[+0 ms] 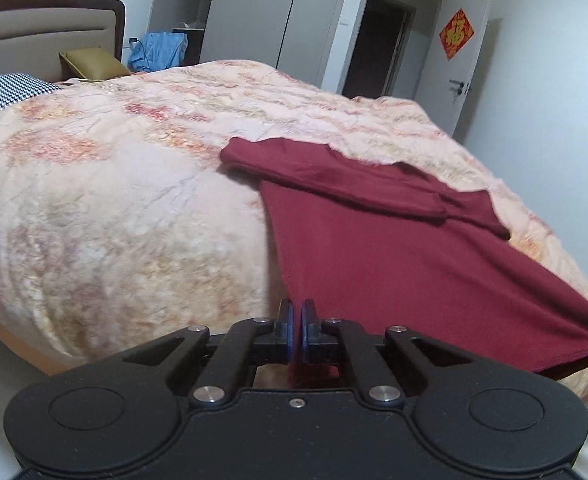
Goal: Fold small clothes
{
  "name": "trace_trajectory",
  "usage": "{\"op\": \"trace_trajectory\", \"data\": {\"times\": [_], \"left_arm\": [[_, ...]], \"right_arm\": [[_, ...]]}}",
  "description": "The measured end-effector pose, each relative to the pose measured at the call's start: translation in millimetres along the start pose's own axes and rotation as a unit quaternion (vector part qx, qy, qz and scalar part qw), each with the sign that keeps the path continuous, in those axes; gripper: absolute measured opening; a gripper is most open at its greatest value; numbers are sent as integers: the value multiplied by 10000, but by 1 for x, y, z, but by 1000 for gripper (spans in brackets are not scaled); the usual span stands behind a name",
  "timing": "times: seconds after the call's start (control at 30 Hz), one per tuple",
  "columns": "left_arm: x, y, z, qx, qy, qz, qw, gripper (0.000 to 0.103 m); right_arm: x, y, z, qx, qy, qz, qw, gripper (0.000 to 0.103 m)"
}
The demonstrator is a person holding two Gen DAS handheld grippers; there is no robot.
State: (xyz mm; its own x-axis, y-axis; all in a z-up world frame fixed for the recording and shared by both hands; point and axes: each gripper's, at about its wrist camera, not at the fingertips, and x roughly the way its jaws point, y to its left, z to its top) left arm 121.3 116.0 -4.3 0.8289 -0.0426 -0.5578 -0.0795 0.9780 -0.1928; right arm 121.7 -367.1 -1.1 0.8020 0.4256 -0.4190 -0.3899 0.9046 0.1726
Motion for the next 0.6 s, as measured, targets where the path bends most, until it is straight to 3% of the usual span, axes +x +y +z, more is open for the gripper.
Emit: {"op": "trace_trajectory", "data": {"times": [0.13, 0.3, 0.4, 0.47, 0.5, 0.53, 0.6], "left_arm": [[17, 10, -17, -181, 304, 106, 9993, 2], [27, 8, -30, -116, 413, 207, 9989, 6], [28, 8, -30, -160, 474, 196, 9986, 18], [27, 7, -29, -124, 469, 229, 9986, 44], [26, 5, -28, -95, 452, 275, 9986, 53], [24, 4, -27, -58, 414, 346, 9985, 70], [21, 0, -25, 67, 300, 460, 9985, 80]], "right_arm": [[9, 0, -13, -166, 260, -142, 9994, 7], [30, -6, -30, -272, 644, -200, 9974, 7], [32, -9, -34, -251, 747, -203, 9967, 9], [32, -9, -35, -330, 793, -257, 9960, 12], [32, -9, -35, -381, 801, -272, 9957, 20], [32, -8, -35, -445, 812, -291, 9953, 37], [31, -5, -33, -668, 762, -292, 9944, 66]]}}
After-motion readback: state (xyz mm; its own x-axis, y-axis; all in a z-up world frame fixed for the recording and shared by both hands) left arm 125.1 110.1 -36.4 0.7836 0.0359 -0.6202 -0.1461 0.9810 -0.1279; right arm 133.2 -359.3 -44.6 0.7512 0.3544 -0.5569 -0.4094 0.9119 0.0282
